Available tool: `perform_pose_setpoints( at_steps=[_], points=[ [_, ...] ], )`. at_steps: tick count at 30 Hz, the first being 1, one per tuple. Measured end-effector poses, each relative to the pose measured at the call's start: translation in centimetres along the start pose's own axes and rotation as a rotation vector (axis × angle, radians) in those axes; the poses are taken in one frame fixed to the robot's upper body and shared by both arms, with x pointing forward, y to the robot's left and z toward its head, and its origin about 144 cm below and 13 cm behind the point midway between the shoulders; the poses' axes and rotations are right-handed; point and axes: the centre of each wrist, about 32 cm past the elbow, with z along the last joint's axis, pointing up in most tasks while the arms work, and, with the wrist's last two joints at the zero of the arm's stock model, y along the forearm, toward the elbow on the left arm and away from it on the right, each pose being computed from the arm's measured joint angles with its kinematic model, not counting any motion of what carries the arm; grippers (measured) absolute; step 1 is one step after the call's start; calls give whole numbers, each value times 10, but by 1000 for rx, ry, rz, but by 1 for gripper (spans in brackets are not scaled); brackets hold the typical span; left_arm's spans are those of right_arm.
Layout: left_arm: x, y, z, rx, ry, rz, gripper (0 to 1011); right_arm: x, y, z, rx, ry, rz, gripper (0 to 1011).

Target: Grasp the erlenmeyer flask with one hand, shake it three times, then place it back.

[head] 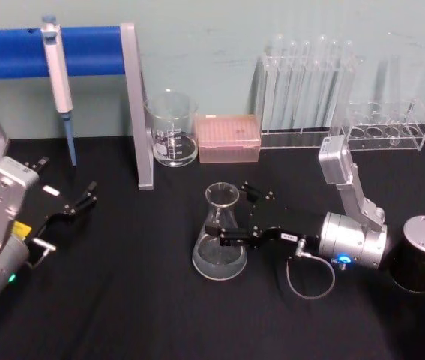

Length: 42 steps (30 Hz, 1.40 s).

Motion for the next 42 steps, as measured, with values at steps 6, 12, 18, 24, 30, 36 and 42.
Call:
perform_pose_setpoints(
  at_steps=[6, 12, 18, 24, 30, 36, 42],
  points=[
    [0, 0, 0, 0, 0, 0, 1001, 0, 0, 0, 0, 0, 0, 1000],
    [0, 0, 0, 0, 0, 0, 1001, 0, 0, 0, 0, 0, 0, 951],
    [0, 0, 0, 0, 0, 0, 1001, 0, 0, 0, 0, 0, 1, 743],
    [0, 0, 0, 0, 0, 0, 1001, 0, 0, 0, 0, 0, 1, 593],
    [0, 0, 0, 0, 0, 0, 1001, 0, 0, 0, 1, -1, 1, 465],
    [0, 0, 0, 0, 0, 0, 1001, 0, 0, 0, 1, -1, 1, 465],
    [0, 0, 0, 0, 0, 0, 1001, 0, 0, 0, 1, -1, 0, 465]
  ],
)
